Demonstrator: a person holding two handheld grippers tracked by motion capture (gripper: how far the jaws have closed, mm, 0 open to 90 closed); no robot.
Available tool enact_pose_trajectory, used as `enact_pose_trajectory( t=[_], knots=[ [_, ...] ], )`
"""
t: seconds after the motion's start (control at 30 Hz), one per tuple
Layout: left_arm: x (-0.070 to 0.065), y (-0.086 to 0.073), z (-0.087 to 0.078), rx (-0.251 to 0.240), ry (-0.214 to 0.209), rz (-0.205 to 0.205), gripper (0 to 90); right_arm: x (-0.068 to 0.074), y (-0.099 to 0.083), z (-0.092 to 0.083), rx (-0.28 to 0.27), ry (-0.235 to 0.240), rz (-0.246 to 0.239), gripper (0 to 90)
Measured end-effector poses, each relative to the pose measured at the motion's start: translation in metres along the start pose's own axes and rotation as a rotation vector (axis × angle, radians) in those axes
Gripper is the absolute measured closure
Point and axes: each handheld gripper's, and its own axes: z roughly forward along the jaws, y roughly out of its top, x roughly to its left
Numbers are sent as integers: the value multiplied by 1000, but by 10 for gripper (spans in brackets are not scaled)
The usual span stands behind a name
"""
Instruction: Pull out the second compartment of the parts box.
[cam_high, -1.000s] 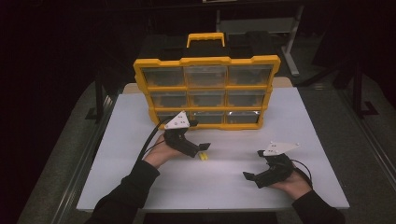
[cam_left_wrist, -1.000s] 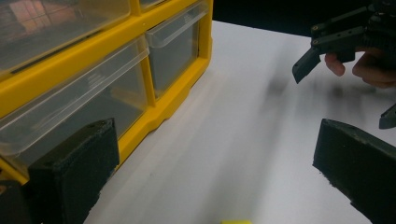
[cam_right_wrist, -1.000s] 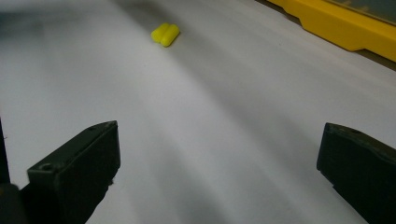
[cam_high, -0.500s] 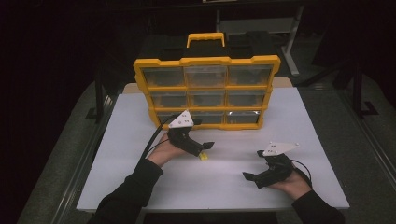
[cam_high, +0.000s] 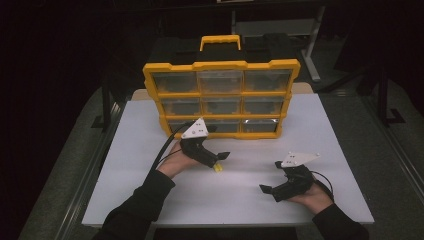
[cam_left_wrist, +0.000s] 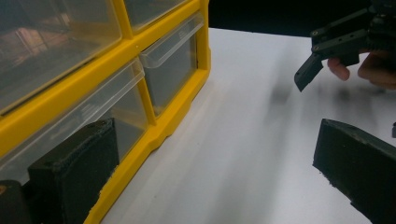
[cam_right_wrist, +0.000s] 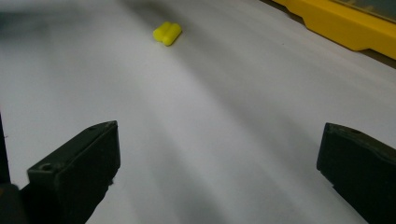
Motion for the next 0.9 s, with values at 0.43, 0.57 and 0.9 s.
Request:
enact_pose_trajectory(
  t=[0.43, 0.57, 0.9],
  knots=[
    [0, 1, -3, 6, 15, 53, 0, -1, 0, 0, -5, -1, 0, 0],
    [-2, 1, -2, 7, 17, 76, 0, 0, 0, -1, -6, -1, -1, 0],
    [-6, 3, -3, 4, 32, 120, 0, 0, 0, -2, -9, -10, -9, 0]
  ],
)
